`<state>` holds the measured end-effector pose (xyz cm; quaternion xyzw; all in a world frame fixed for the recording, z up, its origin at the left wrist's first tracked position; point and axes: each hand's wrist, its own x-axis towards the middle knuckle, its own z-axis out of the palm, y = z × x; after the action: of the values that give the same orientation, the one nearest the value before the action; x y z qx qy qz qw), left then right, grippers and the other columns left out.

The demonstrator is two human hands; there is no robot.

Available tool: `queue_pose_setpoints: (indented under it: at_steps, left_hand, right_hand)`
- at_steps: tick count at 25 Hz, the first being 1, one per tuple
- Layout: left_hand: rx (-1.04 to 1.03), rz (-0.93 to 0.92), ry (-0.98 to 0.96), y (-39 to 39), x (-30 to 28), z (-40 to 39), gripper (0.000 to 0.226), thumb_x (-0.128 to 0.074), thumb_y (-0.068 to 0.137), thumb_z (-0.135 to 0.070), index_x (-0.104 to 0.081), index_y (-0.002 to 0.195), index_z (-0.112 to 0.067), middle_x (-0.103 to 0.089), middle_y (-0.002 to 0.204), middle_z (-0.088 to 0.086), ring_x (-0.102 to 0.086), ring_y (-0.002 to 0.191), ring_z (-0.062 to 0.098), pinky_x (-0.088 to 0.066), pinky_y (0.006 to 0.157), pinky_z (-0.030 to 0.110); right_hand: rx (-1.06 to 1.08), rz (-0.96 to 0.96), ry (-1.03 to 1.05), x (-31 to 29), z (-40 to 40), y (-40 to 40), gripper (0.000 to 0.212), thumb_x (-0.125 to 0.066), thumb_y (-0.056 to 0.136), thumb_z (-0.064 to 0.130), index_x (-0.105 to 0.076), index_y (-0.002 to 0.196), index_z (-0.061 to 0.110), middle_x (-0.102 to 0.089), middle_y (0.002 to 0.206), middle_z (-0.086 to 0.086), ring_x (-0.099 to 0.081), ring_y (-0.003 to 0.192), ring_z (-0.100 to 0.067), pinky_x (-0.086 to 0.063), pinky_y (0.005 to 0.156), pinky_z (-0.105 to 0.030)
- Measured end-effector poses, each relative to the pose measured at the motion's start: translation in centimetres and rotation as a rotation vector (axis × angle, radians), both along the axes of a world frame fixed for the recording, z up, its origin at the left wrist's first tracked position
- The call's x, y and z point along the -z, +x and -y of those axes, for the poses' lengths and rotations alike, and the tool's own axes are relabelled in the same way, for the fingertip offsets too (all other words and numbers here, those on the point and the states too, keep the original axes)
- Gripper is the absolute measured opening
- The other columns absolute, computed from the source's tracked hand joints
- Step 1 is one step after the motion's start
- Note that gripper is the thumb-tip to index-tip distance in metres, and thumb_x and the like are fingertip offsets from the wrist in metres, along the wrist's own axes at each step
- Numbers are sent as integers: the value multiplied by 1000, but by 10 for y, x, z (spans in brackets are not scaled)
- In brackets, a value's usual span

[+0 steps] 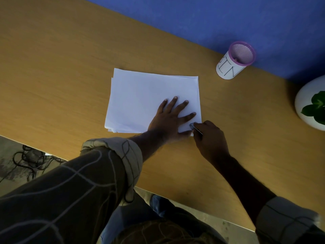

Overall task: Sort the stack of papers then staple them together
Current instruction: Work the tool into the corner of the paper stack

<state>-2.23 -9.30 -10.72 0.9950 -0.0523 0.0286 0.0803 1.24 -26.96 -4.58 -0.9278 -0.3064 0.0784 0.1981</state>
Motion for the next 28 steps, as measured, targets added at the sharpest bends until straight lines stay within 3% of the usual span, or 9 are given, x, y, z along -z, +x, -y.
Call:
queue_pose_setpoints:
  at_steps: [3, 7, 12, 16, 20, 23, 28]
  left_hand:
    - [-2, -13, -8, -1, -4, 0, 71, -35, 87, -73, -43, 149, -38, -31, 165, 8, -26, 152, 41, -20, 121, 58]
    - [-3, -47, -20, -1, -6, 0, 75, -29, 86, -76, -40, 151, -39, -27, 167, 7, -22, 154, 40, -19, 123, 58]
    - [-8, -33, -41, -2, -5, 1, 74, -40, 88, -75, -41, 151, -38, -29, 166, 6, -23, 153, 39, -18, 123, 57]
    - [-13, -19, -35, -1, -1, 0, 73, -42, 88, -75, -41, 151, -39, -31, 166, 6, -25, 153, 39, -20, 122, 58]
    - [-26, -51, -39, -1, 0, 1, 74, -37, 90, -74, -34, 154, -39, -24, 168, 4, -19, 155, 38, -17, 124, 58]
    - [-128, -107, -58, 0, -3, 6, 74, -35, 92, -73, -30, 156, -37, -20, 169, 2, -15, 156, 38, -20, 122, 60]
    - [-434, -187, -146, 25, -26, 22, 62, -36, 98, -62, -38, 152, -32, -30, 164, 3, -30, 148, 35, -35, 111, 57]
  right_hand:
    - [14, 66, -48, 0, -5, -8, 21, -62, 93, 12, -70, 111, 6, -66, 88, -12, -47, 59, -10, -26, 51, -13]
    - [54, 16, -16, 1, 0, -9, 24, -61, 94, 14, -68, 116, 6, -67, 92, -11, -52, 64, -10, -41, 58, -21]
    - [144, 18, 26, 8, -2, -5, 20, -57, 96, 15, -68, 112, 8, -70, 93, -11, -60, 70, -14, -45, 61, -22]
    - [191, -52, 94, 14, 7, 0, 22, -59, 96, 14, -67, 116, 9, -72, 107, -10, -64, 84, -13, -43, 71, -19]
    - [275, -79, 117, 14, 14, 6, 22, -59, 96, 17, -67, 115, 10, -72, 101, -7, -57, 78, -7, -36, 63, -10]
    - [346, -74, 165, 9, 19, 11, 25, -62, 94, 15, -67, 118, 10, -73, 104, -8, -61, 83, -11, -42, 67, -17]
    - [489, -168, 262, 3, 20, 19, 29, -59, 96, 23, -64, 123, 14, -71, 109, -4, -67, 90, -14, -55, 72, -27]
